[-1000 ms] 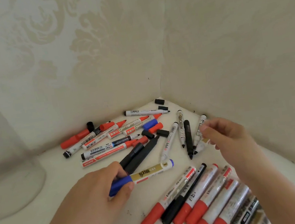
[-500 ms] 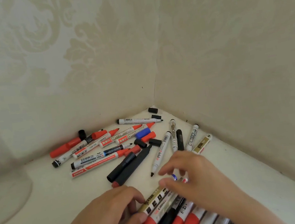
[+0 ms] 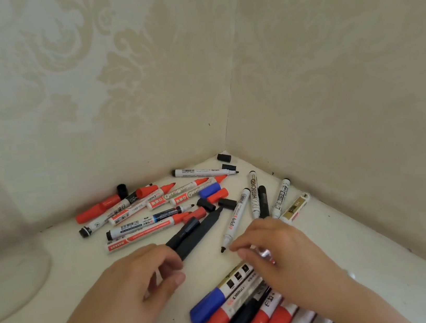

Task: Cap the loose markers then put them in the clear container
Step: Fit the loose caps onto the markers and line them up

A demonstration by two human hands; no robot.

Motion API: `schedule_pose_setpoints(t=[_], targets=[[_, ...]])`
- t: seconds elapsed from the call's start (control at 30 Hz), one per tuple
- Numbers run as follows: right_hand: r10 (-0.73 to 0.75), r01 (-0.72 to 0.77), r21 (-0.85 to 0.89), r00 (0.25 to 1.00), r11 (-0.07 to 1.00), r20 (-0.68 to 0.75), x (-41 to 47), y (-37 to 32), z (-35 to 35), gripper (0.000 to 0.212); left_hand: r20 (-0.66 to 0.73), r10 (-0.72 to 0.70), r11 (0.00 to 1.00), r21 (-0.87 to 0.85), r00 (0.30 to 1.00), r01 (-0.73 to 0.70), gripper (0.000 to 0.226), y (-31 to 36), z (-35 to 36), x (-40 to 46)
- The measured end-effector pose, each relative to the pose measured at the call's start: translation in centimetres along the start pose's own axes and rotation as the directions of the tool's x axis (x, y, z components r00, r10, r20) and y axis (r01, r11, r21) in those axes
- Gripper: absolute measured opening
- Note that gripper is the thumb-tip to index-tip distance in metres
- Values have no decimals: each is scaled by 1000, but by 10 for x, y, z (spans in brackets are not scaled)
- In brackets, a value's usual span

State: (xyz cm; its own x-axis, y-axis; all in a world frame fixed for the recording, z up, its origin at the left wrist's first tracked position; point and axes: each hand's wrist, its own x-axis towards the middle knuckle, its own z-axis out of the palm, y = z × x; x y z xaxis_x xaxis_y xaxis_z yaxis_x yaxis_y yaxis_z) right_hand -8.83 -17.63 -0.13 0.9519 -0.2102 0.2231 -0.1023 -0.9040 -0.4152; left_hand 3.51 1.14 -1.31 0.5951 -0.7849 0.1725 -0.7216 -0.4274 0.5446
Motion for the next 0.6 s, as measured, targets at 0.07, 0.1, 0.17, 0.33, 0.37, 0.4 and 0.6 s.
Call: schedule_pose_setpoints(t=[0.07,0.1,0.17,0.33,0.37,0.4,0.6], targets=[[51,-54,-28,994,998,-96,2,6,-4,21,-53,-41,999,9,998,41,13,-6,0,3],[79,-86,-43,988,995,-136,3,9,-6,22,-76,-53,998,15,996,54,16,-8,1,4],[131,-146,-94,979,985,-154,7,14,-10,26,-128,-75,997,22,989,78,21,-12,1,6],[88,-86,-315,996,945,-7,24,6,-16,40,-244,-99,995,-50,965,90,27,-22,5,8],[59,-48,-381,998,923,18,30,4,-16,43,-246,-100,994,-59,964,89,26,-23,6,9],[33,-10,-445,999,895,44,36,3,-14,46,-243,-101,994,-63,965,88,26,-25,8,9],[-159,247,-647,968,721,193,57,3,-2,30,-221,-70,997,-48,973,61,25,-30,13,10]])
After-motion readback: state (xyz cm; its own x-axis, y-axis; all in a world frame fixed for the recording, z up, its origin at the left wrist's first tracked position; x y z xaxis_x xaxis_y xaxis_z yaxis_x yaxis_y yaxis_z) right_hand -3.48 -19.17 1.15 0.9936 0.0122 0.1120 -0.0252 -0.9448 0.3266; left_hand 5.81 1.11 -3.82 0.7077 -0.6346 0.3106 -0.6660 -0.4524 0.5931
